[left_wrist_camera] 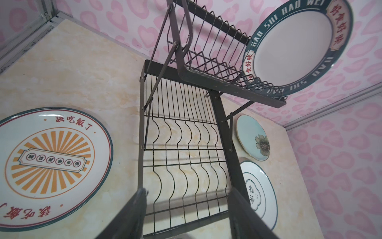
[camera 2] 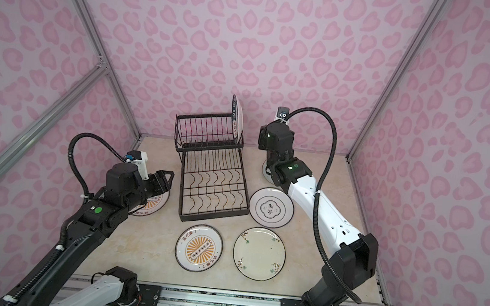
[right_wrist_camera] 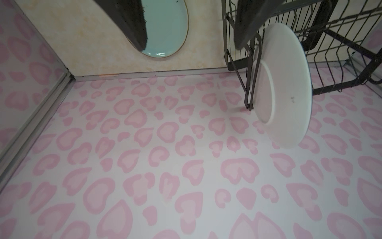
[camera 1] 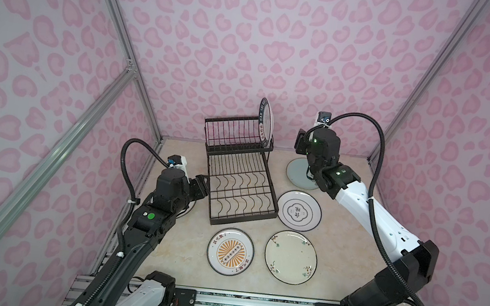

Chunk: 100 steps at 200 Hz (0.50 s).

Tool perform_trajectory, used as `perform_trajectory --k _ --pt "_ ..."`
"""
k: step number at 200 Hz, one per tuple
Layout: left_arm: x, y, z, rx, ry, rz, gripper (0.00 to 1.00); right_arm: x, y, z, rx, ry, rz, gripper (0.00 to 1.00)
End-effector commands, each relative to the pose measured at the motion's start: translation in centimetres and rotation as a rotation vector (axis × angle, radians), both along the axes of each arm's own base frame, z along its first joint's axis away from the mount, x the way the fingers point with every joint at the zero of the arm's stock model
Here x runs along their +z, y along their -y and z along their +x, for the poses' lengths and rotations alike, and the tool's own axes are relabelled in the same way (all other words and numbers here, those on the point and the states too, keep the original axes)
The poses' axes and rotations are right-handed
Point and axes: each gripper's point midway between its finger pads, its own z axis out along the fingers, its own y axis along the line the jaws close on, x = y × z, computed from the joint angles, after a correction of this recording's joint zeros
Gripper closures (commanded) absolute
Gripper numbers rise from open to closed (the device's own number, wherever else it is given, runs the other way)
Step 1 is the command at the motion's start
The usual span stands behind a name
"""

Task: Load plates into a dish rack
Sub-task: Rotate the dish rack at the top-left of the table.

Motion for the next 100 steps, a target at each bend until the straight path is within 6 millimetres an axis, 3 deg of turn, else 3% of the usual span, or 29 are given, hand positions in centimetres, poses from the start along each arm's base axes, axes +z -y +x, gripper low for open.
perform_trajectory --k 1,9,51,72,100 --pt "-1.4 -0.3 0.6 0.029 -0.055 0.007 0.35 -4.2 -1.5 -0.4 0.126 -0.117 0.033 0.37" --pt "-2.3 -0.5 0.7 0.042 -0.083 0.014 0.36 -7.0 -1.5 -0.6 0.141 -0.182 0.021 0.39" --pt "-8.0 -0.8 1.3 0.074 -0.232 0.041 0.37 -16.0 -3.7 -0.9 0.285 -0.363 0.016 0.43" --pt "-9.9 -0.5 1.5 0.074 -0.259 0.024 0.38 -19.6 -4.8 -0.7 0.334 -0.433 0.011 0.50" --pt "-11.6 -0.5 1.4 0.083 -0.287 0.020 0.39 -22.7 -6.3 -0.2 0.384 -0.495 0.017 0.56"
